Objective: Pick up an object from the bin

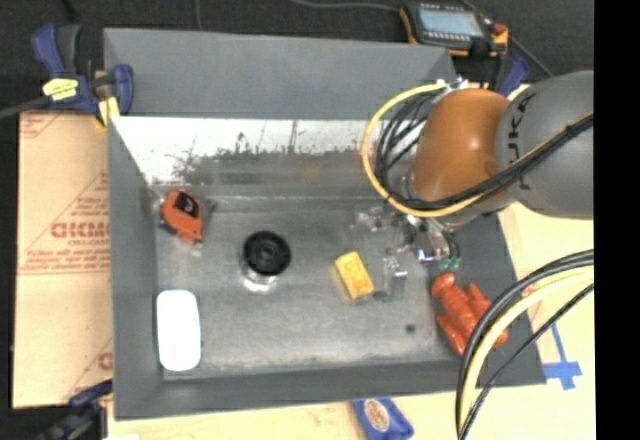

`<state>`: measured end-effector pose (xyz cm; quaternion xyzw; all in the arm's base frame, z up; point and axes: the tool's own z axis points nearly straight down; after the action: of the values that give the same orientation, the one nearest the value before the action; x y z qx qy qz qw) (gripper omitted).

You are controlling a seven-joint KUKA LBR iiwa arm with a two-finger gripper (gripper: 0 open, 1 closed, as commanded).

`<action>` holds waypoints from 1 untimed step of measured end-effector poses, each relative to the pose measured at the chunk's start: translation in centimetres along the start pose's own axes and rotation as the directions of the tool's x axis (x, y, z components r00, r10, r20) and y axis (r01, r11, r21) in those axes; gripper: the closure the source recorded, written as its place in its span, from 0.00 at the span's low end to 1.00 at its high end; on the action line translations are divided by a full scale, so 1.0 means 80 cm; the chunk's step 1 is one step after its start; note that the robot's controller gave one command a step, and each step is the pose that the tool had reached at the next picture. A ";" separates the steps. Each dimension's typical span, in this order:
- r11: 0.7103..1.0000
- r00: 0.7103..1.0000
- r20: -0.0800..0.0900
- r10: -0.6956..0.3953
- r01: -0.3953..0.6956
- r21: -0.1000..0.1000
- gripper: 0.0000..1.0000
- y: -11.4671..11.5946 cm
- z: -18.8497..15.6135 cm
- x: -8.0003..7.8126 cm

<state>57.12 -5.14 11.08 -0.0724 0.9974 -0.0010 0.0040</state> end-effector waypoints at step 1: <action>0.965 0.965 -0.005 0.261 -0.261 -0.001 0.00 0.011 0.035 0.013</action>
Offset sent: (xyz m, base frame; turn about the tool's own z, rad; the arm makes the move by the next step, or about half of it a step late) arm -0.0069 0.0075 -0.0408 0.1980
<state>56.02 -4.39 8.28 0.0595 0.9982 0.0001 0.0016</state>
